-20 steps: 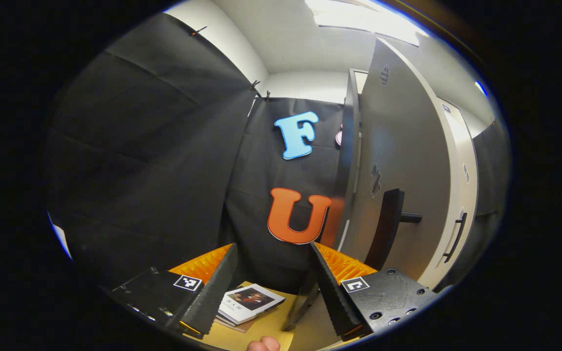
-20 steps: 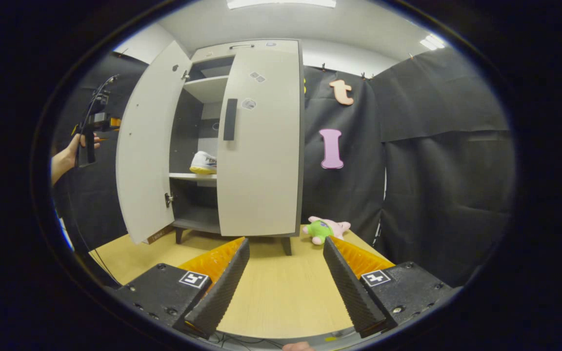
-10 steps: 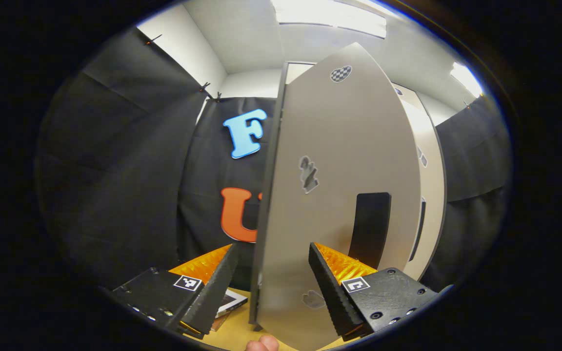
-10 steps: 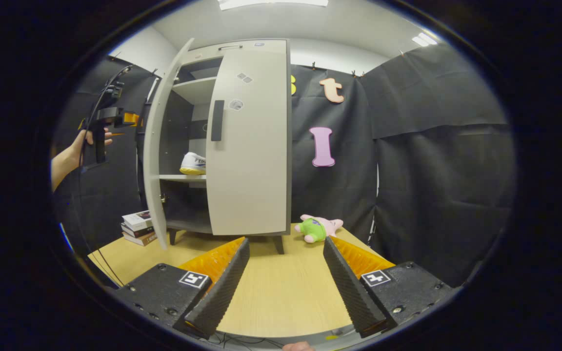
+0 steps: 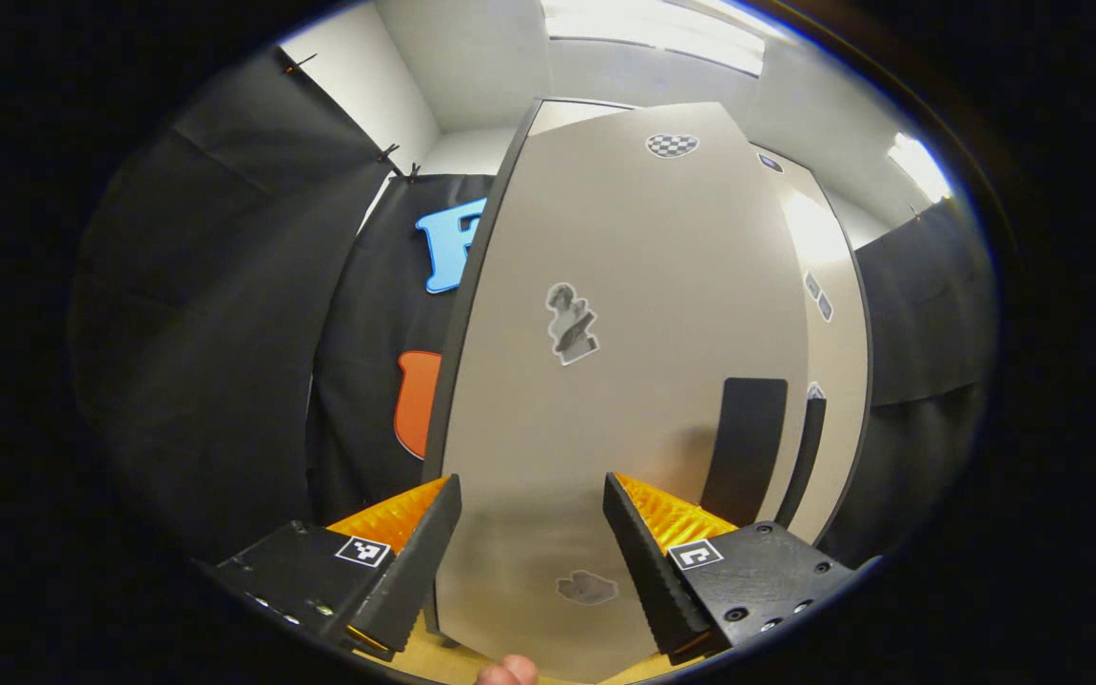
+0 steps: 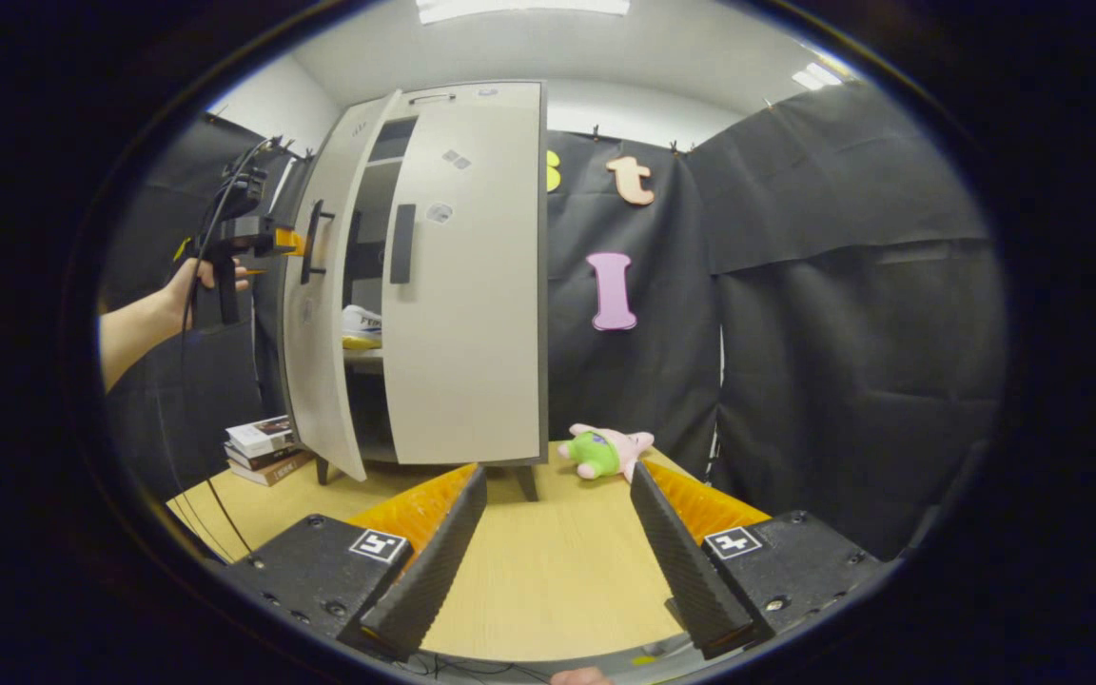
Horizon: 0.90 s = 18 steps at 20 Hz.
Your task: Grab one shoe with the right hand and put it into the shoe cabinet, grab the other shoe with the left hand and put it into the shoe cabinet; then close the right door with the right hand and the left door with the left hand.
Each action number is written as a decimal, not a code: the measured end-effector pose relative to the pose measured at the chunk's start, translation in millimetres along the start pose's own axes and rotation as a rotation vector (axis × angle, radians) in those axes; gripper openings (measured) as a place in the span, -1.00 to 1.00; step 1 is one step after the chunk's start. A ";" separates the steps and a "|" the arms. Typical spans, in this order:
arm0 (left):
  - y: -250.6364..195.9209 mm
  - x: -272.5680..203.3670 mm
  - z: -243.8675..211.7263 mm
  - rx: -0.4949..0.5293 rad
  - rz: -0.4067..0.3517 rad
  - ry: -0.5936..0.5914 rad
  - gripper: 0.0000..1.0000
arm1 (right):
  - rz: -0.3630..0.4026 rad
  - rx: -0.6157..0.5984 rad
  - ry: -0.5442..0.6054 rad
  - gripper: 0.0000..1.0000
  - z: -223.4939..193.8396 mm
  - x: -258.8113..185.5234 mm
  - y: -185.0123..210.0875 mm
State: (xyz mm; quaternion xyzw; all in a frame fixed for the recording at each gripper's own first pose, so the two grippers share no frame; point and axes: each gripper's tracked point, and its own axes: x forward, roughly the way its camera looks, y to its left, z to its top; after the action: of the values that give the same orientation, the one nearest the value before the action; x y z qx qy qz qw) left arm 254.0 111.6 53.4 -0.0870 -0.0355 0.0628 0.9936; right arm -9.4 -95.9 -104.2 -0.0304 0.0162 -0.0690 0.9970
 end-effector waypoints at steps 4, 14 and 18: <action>18.6 -19.7 8.7 0.049 0.017 -0.022 0.80 | 0.015 -0.005 0.009 0.98 -3.0 -0.5 3.4; 0.1 -105.0 15.0 0.058 -0.073 -0.020 0.81 | 0.041 -0.013 0.017 0.98 -5.4 -2.2 14.0; -31.7 -147.0 -1.2 0.069 -0.147 -0.010 0.82 | 0.051 -0.020 0.014 0.97 -6.6 -3.3 19.7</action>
State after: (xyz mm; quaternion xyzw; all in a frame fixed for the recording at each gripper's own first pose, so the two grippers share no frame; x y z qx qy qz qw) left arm 112.5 61.2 49.1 -0.0496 -0.0444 -0.0089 0.9977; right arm -10.2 -76.3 -112.0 -0.0393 0.0246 -0.0435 0.9980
